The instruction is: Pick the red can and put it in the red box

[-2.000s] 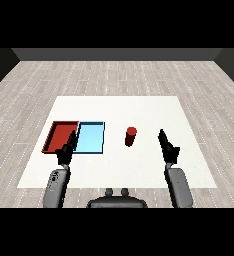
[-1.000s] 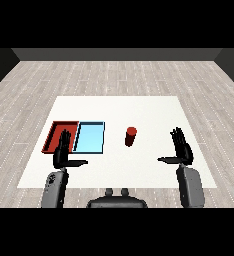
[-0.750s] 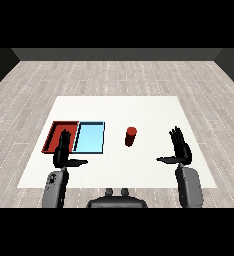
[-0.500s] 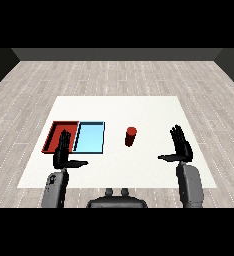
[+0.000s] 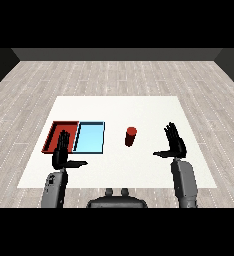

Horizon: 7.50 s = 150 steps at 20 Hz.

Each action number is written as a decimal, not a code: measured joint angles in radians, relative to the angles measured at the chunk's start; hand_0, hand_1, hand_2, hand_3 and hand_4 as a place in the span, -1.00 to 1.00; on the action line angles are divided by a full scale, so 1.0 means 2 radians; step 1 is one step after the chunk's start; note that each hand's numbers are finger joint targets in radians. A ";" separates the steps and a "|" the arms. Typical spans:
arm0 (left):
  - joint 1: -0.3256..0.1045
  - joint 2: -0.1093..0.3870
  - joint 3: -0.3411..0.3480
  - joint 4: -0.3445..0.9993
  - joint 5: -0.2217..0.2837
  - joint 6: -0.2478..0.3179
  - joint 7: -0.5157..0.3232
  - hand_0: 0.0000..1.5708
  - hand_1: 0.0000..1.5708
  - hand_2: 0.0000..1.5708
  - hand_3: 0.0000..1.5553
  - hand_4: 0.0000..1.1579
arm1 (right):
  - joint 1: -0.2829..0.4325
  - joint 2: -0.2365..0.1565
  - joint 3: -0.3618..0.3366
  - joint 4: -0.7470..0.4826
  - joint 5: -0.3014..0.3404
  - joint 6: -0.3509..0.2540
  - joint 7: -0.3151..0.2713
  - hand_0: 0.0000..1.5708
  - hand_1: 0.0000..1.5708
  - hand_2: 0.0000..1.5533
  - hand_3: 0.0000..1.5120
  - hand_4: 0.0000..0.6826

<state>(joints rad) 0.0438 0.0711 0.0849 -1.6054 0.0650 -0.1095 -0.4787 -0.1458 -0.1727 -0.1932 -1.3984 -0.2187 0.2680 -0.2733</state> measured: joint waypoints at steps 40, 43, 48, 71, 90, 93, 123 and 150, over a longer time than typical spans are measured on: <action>-0.005 -0.002 0.014 -0.005 0.021 -0.009 0.009 -1.00 -1.00 -1.00 -1.00 -1.00 | -0.128 0.075 0.054 0.271 0.030 -0.038 -0.117 -1.00 -1.00 -1.00 -1.00 -1.00; -0.014 -0.004 0.015 0.011 0.019 -0.008 0.001 -1.00 -1.00 -1.00 -1.00 -1.00 | -0.137 0.076 0.056 0.287 0.026 -0.039 -0.124 -1.00 -1.00 -1.00 -1.00 -1.00; 0.004 -0.007 0.010 -0.007 0.017 -0.008 0.002 -1.00 -1.00 -1.00 -1.00 -1.00 | -0.171 0.078 0.048 0.325 0.013 -0.041 -0.120 -1.00 -1.00 -1.00 -1.00 -1.00; -0.003 0.001 0.023 -0.013 0.033 -0.014 0.013 -1.00 -1.00 -1.00 -1.00 -1.00 | -0.279 0.084 0.067 0.481 -0.018 -0.074 -0.162 -1.00 -1.00 -1.00 -1.00 -1.00; -0.003 0.007 0.037 -0.012 0.041 -0.014 0.011 -1.00 -1.00 -1.00 -1.00 -1.00 | -0.373 0.086 0.160 0.603 -0.125 -0.152 -0.161 0.93 0.93 0.90 0.86 0.53; -0.001 0.006 0.034 -0.015 0.041 -0.015 0.012 -1.00 -1.00 -1.00 -1.00 -1.00 | -0.386 0.086 0.168 0.622 -0.115 -0.201 -0.144 0.84 0.84 0.87 0.87 0.56; 0.009 -0.014 -0.019 -0.052 0.001 -0.002 0.038 -1.00 -1.00 -1.00 -1.00 -1.00 | -0.356 0.035 0.243 0.468 -0.075 -0.288 -0.080 0.94 0.94 0.87 0.82 0.67; -0.083 -0.035 -0.216 -0.058 -0.044 0.113 0.225 -1.00 -1.00 -1.00 -1.00 -1.00 | -0.130 -0.055 0.280 -0.086 0.061 -0.377 0.134 0.92 0.92 0.89 0.85 0.67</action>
<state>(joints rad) -0.1224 0.0003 -0.3463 -1.7208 -0.0224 0.1169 -0.0292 -0.4060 -0.2822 0.3676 -1.5714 -0.0972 -0.4856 -0.0060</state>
